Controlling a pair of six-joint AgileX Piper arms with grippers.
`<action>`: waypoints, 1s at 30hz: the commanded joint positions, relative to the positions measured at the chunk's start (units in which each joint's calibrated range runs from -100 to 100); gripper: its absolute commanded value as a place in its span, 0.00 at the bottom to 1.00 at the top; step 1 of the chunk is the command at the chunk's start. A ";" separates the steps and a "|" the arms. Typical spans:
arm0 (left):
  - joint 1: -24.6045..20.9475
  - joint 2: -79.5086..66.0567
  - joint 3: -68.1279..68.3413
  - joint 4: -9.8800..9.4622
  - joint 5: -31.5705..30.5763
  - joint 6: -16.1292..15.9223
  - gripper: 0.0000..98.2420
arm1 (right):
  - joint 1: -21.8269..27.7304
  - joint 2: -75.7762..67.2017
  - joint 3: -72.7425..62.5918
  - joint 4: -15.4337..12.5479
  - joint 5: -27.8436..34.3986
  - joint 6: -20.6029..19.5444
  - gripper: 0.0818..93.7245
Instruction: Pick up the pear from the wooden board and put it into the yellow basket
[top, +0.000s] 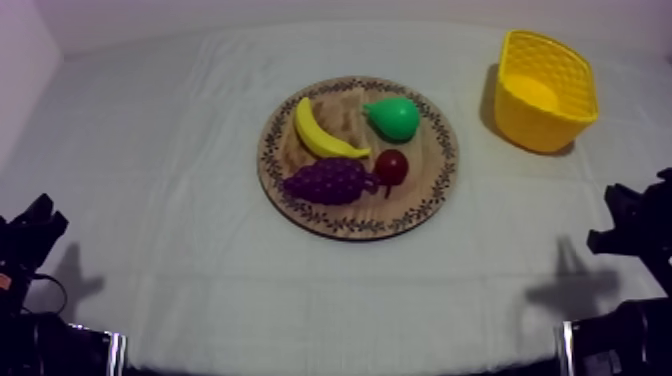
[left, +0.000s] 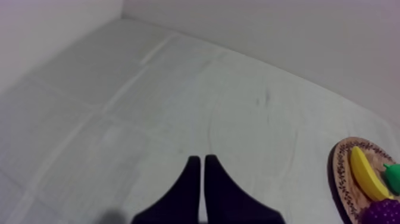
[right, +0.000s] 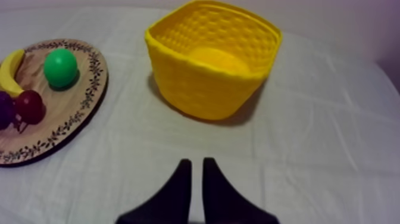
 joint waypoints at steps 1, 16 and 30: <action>-0.03 -0.04 0.00 0.01 -0.01 0.00 0.00 | 0.66 4.93 -6.69 -1.38 0.97 1.64 0.09; -0.03 -0.04 0.00 0.01 -0.01 0.00 0.00 | -3.40 39.58 -52.27 -6.05 8.49 12.28 0.09; -0.03 -0.04 0.00 0.01 -0.01 0.00 0.00 | -17.25 68.13 -66.63 0.33 6.00 7.67 0.11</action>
